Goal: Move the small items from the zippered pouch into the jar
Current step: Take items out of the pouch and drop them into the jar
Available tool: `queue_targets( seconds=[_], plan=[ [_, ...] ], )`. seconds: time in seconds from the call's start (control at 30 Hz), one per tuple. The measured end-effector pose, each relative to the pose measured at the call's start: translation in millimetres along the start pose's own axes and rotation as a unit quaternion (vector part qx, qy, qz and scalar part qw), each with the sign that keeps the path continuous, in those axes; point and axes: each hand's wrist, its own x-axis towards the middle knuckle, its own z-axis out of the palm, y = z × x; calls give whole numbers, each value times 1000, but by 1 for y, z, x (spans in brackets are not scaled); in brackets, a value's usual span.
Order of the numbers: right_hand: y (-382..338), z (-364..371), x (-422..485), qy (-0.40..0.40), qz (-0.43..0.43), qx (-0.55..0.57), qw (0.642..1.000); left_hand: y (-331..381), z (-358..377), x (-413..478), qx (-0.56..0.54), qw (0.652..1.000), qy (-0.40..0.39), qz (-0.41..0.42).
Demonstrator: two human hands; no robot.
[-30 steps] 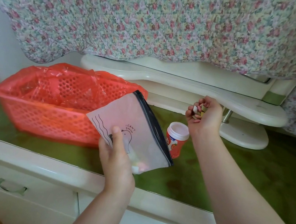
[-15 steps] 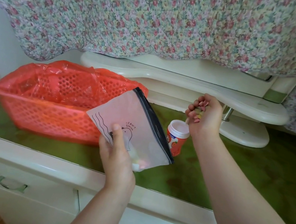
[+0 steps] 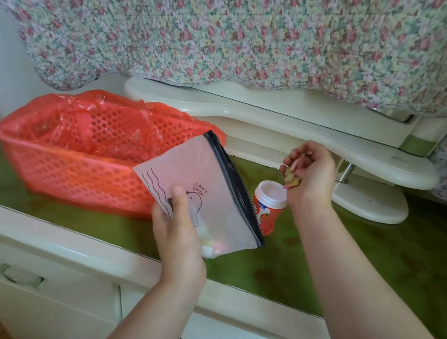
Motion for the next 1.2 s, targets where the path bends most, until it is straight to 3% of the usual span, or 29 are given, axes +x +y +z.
queue_targets(
  seconds=[0.3,0.57,0.77,0.9,1.03,1.2],
  plan=[
    [1,1,-2,-20,-26,1,999,0,0,2,6,1000,-1,4],
    [-1,4,-9,-75,-54,-59,994,0,0,2,14,1000,-4,1],
    [-9,4,-24,-129,-136,-162,969,0,-1,2,23,1000,-3,-1],
    [-15,2,-47,-206,-159,-281,924,-1,-3,3,30,999,-23,2],
    [-20,-3,-68,-310,-150,-398,850,-2,-4,-1,34,998,-44,5],
    [-4,-4,-69,-352,-158,-613,689,-3,-6,-2,49,997,-53,-6]
  ],
)
